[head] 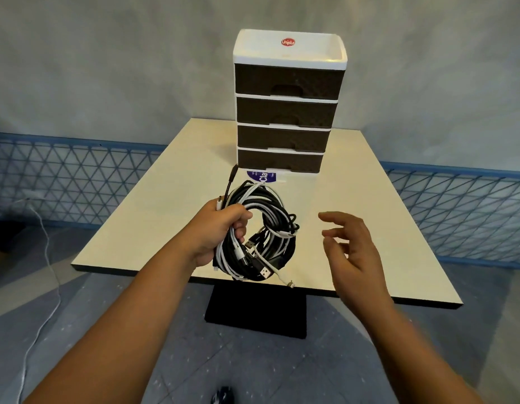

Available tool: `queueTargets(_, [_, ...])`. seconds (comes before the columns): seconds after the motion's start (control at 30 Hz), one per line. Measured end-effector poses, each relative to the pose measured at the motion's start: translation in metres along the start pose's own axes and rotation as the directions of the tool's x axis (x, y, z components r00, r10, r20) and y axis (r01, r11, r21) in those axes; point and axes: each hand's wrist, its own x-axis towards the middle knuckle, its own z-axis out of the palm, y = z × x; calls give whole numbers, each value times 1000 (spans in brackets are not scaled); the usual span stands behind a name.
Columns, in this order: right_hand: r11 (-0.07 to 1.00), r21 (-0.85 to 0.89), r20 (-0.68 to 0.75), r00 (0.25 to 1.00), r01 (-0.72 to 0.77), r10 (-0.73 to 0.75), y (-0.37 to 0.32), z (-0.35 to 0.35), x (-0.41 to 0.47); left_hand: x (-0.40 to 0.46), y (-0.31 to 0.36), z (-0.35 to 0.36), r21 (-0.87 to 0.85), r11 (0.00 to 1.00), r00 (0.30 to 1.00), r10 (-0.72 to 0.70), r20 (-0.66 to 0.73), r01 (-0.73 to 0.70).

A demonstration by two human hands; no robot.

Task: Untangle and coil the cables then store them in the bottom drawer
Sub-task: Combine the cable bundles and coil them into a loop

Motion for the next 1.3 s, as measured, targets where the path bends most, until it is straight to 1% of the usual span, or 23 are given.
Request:
queueTargets(0.07, [997,-46,75,995,-55,58,3,12,27,15,-9,-5,-7,999,999,-33,24,33])
queueTargets(0.13, [993,-87,123,989,-75,86,6,28,51,32,-17,-11,-29,996,995,-78,54,80])
queueTargets(0.27, [976,-134,170,966,-171,192,17,70,98,73,-35,-26,-110,976,979,-175,107,186])
queueTargets(0.33, [968,-135,183,955,-212,235,24,87,117,91,-46,-33,-120,964,966,-220,138,237])
queueTargets(0.4, [956,-157,200,940,-247,276,34,100,135,108,-57,-41,-121,948,948,-272,166,294])
queueTargets(0.53, [916,-199,308,865,-348,396,54,119,159,132,-70,-56,-149,906,905,-356,234,396])
queueTargets(0.7, [891,-270,366,817,-365,446,74,136,172,151,-80,-65,-130,855,836,-440,327,501])
queueTargets(0.77, [893,-259,405,798,-368,446,81,140,177,154,-83,-66,-104,836,803,-473,361,539])
queueTargets(0.87, [901,-157,478,767,-405,428,88,142,188,157,-82,-64,-62,816,768,-511,387,574])
queueTargets(0.93, [897,-91,541,735,-432,409,92,143,195,158,-79,-63,-58,807,757,-523,392,588])
queueTargets(0.97, [889,-68,552,726,-453,412,95,144,197,157,-76,-63,-49,813,761,-520,388,580])
queueTargets(1.03, [837,3,530,711,-547,462,100,144,199,157,-73,-64,-3,844,790,-501,354,537])
queueTargets(1.13, [703,168,503,673,-691,541,106,144,198,158,-67,-66,90,887,857,-461,228,453])
queueTargets(1.23, [603,263,517,638,-753,571,113,143,196,159,-64,-63,94,899,895,-436,95,428])
queueTargets(1.3, [551,294,532,613,-781,585,116,142,195,158,-62,-63,88,908,907,-416,65,410])
